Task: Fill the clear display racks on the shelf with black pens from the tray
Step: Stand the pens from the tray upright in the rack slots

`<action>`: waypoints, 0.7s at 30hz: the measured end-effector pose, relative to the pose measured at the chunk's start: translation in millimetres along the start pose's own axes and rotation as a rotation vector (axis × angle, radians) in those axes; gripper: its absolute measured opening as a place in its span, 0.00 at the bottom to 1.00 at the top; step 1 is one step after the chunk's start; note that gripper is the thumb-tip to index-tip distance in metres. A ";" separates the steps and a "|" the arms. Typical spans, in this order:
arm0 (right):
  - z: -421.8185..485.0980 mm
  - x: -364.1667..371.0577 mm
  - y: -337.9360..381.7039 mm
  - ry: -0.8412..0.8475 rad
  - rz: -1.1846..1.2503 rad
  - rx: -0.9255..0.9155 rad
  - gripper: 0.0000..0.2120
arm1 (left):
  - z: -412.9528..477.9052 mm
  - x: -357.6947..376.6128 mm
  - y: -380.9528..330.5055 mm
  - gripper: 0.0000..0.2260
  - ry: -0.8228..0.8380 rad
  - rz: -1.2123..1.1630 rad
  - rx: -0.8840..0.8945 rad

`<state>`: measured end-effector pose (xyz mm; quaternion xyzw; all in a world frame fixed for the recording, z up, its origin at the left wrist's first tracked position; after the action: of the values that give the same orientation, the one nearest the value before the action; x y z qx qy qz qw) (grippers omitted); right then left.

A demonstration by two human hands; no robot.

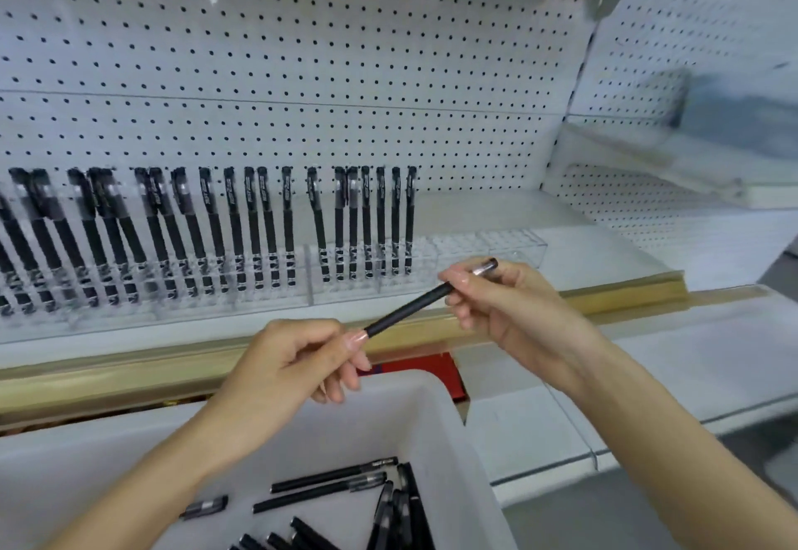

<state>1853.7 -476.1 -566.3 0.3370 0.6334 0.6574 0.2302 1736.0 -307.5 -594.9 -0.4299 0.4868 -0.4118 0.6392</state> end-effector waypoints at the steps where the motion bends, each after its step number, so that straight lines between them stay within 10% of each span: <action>1: 0.9 -3.3 0.6 -0.026 0.089 -0.001 0.12 | 4.7 6.7 -1.2 0.11 0.003 -0.015 -0.004; 21: 18.9 -21.5 36.2 -0.046 -0.052 -0.205 0.10 | 40.4 46.2 -7.7 0.06 -0.035 -0.214 -0.159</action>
<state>1886.5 -482.3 -534.3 0.3100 0.5661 0.7046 0.2950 1783.3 -347.5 -593.7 -0.5358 0.4579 -0.4303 0.5640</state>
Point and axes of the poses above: each hand's wrist, its own z-axis towards the middle knuckle, its own x-axis out of the palm, y = z × x, the point moved 5 cm from there along z, towards the middle knuckle, and after that the axes turned 3 degrees about y, right-handed, at the moved point
